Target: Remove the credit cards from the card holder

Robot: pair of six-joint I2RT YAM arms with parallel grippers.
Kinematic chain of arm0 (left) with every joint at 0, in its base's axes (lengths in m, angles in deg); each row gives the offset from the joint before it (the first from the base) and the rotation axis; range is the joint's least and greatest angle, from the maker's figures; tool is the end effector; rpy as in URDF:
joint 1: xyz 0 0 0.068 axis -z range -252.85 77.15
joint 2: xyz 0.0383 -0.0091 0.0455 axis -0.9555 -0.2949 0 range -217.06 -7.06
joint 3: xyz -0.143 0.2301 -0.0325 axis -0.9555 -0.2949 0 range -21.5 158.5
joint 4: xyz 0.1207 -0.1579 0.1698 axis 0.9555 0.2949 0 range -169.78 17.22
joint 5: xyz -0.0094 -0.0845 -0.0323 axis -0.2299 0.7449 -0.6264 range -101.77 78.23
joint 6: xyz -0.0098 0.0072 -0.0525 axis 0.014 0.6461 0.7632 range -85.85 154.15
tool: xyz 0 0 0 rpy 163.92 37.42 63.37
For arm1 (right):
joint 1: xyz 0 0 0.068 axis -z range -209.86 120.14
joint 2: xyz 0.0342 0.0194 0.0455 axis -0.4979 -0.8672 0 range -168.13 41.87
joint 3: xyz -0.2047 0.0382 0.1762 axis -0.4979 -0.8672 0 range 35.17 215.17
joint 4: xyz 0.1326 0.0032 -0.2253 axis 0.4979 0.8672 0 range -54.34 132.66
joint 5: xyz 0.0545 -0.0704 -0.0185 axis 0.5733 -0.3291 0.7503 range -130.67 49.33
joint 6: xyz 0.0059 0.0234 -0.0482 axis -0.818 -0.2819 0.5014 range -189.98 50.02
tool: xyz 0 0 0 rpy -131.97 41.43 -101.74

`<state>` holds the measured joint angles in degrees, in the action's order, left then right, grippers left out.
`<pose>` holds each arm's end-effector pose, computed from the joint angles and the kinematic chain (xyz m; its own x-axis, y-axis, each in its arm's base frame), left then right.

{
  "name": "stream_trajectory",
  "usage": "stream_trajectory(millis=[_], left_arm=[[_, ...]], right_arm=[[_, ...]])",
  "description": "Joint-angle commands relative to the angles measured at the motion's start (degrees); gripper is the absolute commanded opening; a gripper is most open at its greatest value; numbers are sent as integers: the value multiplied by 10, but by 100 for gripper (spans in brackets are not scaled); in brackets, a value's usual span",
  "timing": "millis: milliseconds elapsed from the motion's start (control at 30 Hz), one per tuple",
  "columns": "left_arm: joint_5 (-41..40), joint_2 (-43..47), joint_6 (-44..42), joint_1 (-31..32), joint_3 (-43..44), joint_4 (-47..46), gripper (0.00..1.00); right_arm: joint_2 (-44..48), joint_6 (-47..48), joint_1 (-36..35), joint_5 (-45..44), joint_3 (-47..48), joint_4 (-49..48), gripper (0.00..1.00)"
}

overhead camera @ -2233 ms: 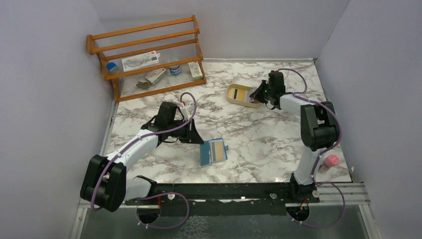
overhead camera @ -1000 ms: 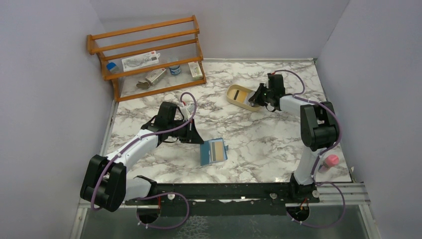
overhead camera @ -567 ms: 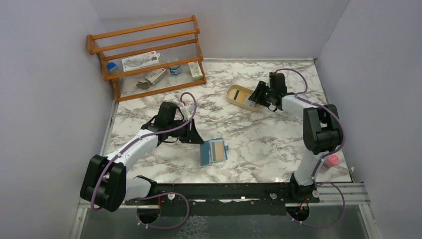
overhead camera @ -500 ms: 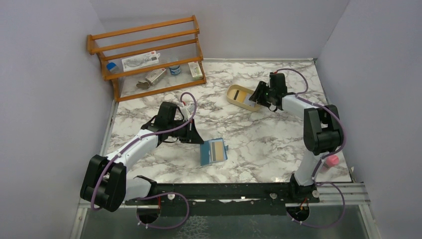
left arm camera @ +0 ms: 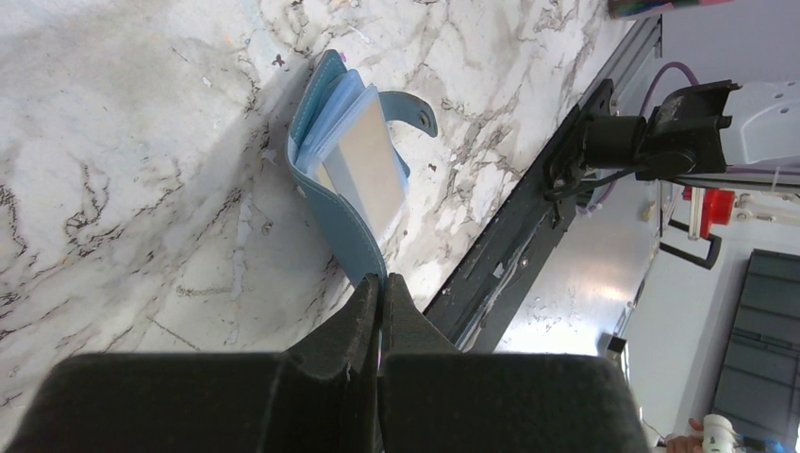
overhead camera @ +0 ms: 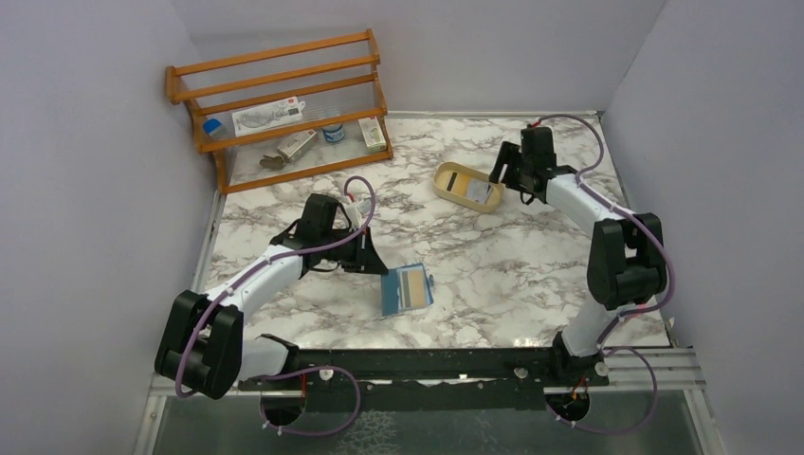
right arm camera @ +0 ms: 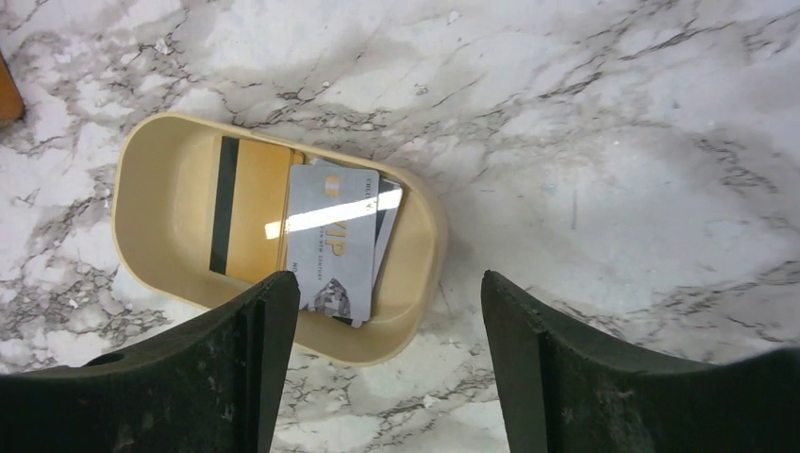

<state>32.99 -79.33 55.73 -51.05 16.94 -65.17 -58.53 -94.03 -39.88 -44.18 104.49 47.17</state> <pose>0.2157 -0.1132 0.2042 -0.9025 0.0796 -0.4232 0.3930 0.5539 -0.7340 0.3836 0.0655 0.2239 -0.6613 0.2962 -0.6892 0.1535 0.9527 0.2623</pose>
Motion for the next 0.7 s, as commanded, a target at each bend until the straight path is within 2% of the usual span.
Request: stream_trajectory(millis=[0, 67, 100, 133, 233, 400, 533, 667], left_arm=[[18, -6, -10, -2, -4, -9, 0], [16, -8, -10, -2, -4, -8, 0], [15, -9, -9, -2, -5, -8, 0], [15, -9, -9, -2, -4, -9, 0], [18, -11, -9, -2, -3, -8, 0], [32, -11, -2, -2, -2, -20, 0], [44, 10, 43, -2, -12, -87, 0], [24, 15, 97, -2, -18, -156, 0]], right_arm=[[52, 27, 4, -57, 8, 13, 81], [75, 39, 4, -36, -5, -9, 89], [89, 44, 4, -23, -15, -23, 98], [104, 52, 4, -7, -29, -42, 100], [145, 62, 3, 26, -52, -65, 100], [217, 58, 2, 62, -72, -23, 100], [304, 46, -15, 138, -146, -26, 100], [350, 37, -73, 224, -223, -35, 100]])
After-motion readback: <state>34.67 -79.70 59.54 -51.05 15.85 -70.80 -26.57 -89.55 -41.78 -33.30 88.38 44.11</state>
